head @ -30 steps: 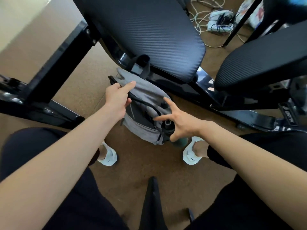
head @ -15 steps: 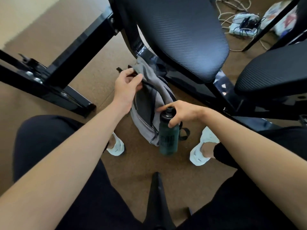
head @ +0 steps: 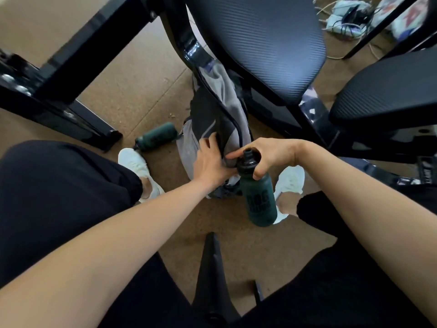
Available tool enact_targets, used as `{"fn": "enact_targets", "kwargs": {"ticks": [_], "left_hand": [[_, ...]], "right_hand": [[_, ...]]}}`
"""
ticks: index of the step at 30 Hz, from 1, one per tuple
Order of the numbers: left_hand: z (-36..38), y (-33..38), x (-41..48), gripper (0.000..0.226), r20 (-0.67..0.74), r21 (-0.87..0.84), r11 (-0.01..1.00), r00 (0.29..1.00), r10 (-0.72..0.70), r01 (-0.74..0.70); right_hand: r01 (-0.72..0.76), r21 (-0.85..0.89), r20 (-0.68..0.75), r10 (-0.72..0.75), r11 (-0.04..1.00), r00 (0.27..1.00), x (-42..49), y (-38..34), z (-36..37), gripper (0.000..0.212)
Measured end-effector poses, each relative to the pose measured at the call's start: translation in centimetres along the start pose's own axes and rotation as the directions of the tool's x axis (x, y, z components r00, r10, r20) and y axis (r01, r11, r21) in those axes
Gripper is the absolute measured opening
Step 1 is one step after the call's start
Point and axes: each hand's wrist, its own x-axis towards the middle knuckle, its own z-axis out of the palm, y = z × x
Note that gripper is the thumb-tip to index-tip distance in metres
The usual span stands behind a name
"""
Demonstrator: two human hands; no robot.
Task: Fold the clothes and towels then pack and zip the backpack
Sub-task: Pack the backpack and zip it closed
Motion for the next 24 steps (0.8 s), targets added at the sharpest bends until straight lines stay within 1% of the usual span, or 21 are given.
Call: {"fn": "enact_targets", "kwargs": {"ticks": [3,7,10,13,14,15,16,18,19,20,21,22,23,24], "left_hand": [[0.6,0.5,0.5,0.078,-0.027,0.058,0.997,0.998,0.049,-0.047],[0.7,0.8,1.4,0.044,0.021,0.069,0.988,0.990,0.137,-0.138],[0.1,0.8,1.8,0.030,0.001,-0.006,0.991,0.991,0.137,-0.137],[-0.8,0.7,2.2,0.027,-0.057,-0.096,0.991,0.994,0.093,-0.098],[-1.2,0.7,2.4,0.027,-0.071,-0.117,0.990,0.995,0.074,-0.082],[-1.5,0.6,2.6,0.027,-0.080,-0.136,0.989,0.995,0.053,-0.063],[-1.8,0.6,2.9,0.028,-0.085,-0.154,0.987,0.996,0.029,-0.042],[-2.3,0.5,3.4,0.031,-0.108,-0.189,0.982,0.994,-0.012,-0.009],[-2.5,0.5,3.7,0.032,-0.131,-0.202,0.979,0.991,-0.025,-0.002],[-2.8,0.6,3.9,0.033,-0.153,-0.210,0.978,0.987,-0.040,0.007],[-2.9,0.8,4.0,0.034,-0.173,-0.216,0.976,0.983,-0.057,0.018],[-3.1,1.0,4.2,0.035,-0.189,-0.222,0.975,0.979,-0.074,0.031],[-3.3,1.2,4.2,0.036,-0.206,-0.231,0.972,0.975,-0.087,0.038],[-3.5,1.4,4.3,0.036,-0.224,-0.241,0.970,0.970,-0.092,0.036]], "right_hand": [[0.005,0.001,-0.033,-0.005,1.000,0.999,-0.3,0.5,0.0,0.077],[0.022,0.020,-0.089,-0.020,1.000,0.996,-0.4,1.1,0.0,0.073],[0.046,0.075,-0.188,-0.031,0.996,0.982,-0.7,2.3,-0.2,0.065],[0.040,0.147,-0.378,0.019,0.988,0.926,-1.7,4.1,-0.9,0.052],[0.041,0.172,-0.454,0.042,0.984,0.890,-1.9,5.0,-1.1,0.049],[0.046,0.193,-0.541,0.067,0.980,0.839,-2.1,5.8,-1.3,0.049],[0.059,0.217,-0.631,0.094,0.974,0.770,-2.2,6.5,-1.3,0.049],[0.138,0.310,-0.787,0.172,0.941,0.593,-2.0,7.3,-0.9,0.052],[0.198,0.361,-0.838,0.224,0.911,0.498,-1.6,7.4,-0.6,0.053],[0.242,0.396,-0.868,0.275,0.886,0.414,-1.0,7.4,-0.3,0.053],[0.278,0.418,-0.883,0.315,0.865,0.349,-0.4,7.2,0.2,0.053],[0.294,0.441,-0.883,0.352,0.848,0.309,0.3,7.0,0.6,0.054],[0.310,0.459,-0.880,0.378,0.833,0.288,1.1,6.8,1.1,0.057],[0.318,0.482,-0.870,0.403,0.816,0.283,1.8,6.6,1.5,0.063]]}}
